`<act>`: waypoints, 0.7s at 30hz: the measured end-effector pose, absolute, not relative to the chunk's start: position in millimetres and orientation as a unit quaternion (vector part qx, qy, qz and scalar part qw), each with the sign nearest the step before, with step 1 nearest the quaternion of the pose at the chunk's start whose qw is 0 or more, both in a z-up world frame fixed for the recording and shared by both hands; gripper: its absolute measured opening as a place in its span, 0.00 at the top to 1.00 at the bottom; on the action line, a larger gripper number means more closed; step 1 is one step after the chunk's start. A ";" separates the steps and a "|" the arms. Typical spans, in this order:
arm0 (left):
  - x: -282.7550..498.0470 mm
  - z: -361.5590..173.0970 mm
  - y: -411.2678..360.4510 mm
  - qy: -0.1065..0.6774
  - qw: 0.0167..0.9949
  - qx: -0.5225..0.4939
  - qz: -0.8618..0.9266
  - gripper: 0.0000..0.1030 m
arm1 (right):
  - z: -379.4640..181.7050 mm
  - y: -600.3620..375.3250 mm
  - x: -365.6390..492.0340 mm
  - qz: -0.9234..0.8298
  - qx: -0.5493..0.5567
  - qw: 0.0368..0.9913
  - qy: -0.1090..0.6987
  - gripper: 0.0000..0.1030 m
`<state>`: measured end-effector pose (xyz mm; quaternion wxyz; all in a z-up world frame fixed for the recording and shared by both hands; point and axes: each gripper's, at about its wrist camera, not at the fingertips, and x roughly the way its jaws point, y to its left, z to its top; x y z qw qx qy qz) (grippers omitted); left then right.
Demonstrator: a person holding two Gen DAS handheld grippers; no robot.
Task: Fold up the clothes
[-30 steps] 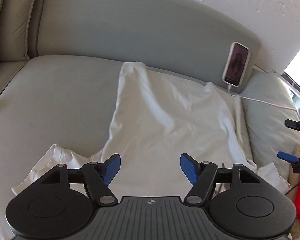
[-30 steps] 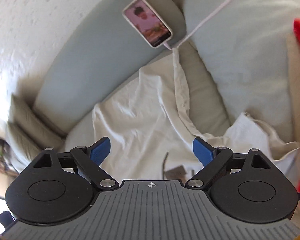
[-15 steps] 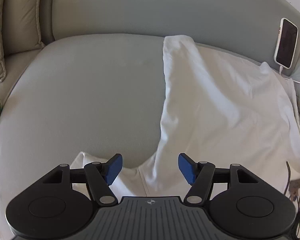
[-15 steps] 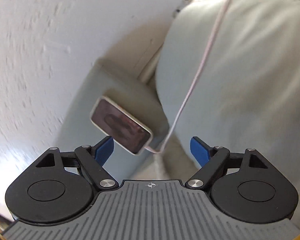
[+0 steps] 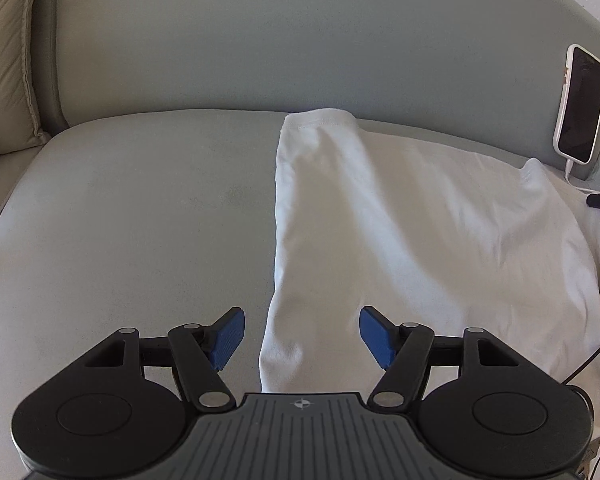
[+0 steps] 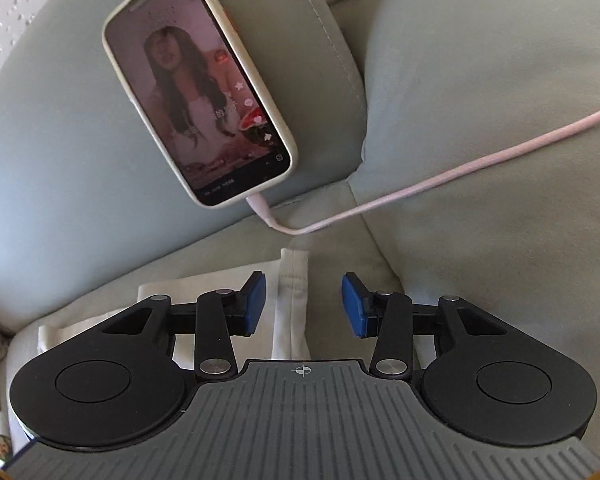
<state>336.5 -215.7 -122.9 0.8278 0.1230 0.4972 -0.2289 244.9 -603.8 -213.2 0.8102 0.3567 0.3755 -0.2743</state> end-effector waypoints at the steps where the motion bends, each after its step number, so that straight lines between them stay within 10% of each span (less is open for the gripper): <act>1: 336.9 -122.7 -213.9 0.499 0.826 0.118 -0.232 0.37 | -211.4 -602.6 246.5 -0.277 0.340 0.817 0.374 0.96; 15: 415.1 -132.2 -204.2 0.487 0.850 -0.026 -0.198 0.35 | -188.1 -616.9 250.1 -0.339 0.224 0.851 0.332 0.97; 21: 476.4 -150.7 -199.5 0.504 0.828 -0.129 -0.208 0.40 | -178.9 -614.8 201.4 -0.257 0.354 0.842 0.316 0.73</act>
